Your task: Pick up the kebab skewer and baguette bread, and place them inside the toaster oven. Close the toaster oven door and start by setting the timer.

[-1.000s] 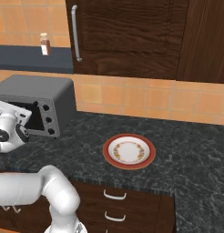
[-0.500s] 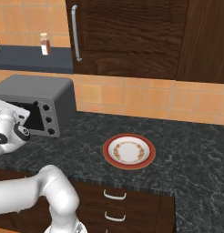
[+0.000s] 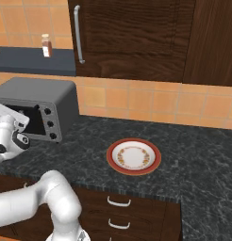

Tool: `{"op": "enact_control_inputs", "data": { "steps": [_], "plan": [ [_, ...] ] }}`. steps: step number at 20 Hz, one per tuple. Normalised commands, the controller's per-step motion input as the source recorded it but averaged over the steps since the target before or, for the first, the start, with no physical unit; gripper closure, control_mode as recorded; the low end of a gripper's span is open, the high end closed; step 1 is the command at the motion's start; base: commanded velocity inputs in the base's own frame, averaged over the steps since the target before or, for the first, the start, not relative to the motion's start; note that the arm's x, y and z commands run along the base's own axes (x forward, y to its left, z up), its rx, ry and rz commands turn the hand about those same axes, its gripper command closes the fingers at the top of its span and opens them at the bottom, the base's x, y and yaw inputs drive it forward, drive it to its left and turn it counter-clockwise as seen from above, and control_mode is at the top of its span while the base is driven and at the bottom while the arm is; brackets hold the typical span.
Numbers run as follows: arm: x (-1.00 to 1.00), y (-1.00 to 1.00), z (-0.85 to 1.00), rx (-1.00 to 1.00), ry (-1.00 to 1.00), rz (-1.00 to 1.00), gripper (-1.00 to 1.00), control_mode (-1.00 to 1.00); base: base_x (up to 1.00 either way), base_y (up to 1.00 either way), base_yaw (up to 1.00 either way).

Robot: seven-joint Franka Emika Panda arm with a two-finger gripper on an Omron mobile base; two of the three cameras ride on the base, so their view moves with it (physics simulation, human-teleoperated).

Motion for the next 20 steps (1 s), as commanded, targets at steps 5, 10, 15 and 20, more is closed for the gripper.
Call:
{"op": "enact_control_inputs", "data": {
  "steps": [5, 10, 15, 20],
  "plan": [
    [-0.01, 0.05, 0.0, 0.35, 0.0, -0.01, -1.0, -1.0, 0.0, 0.0, 0.0],
    [-0.2, 0.13, 0.02, 0.32, 0.0, -0.03, -1.0, -1.0, 0.0, 0.0, 0.0],
    [-0.47, 0.14, 0.0, 0.23, 0.04, -0.02, -1.0, -1.0, 0.0, 0.0, 0.0],
    [-0.48, 0.01, 0.13, 0.15, 0.12, -0.02, -1.0, -1.0, 0.0, 0.0, 0.0]
  ]
}}
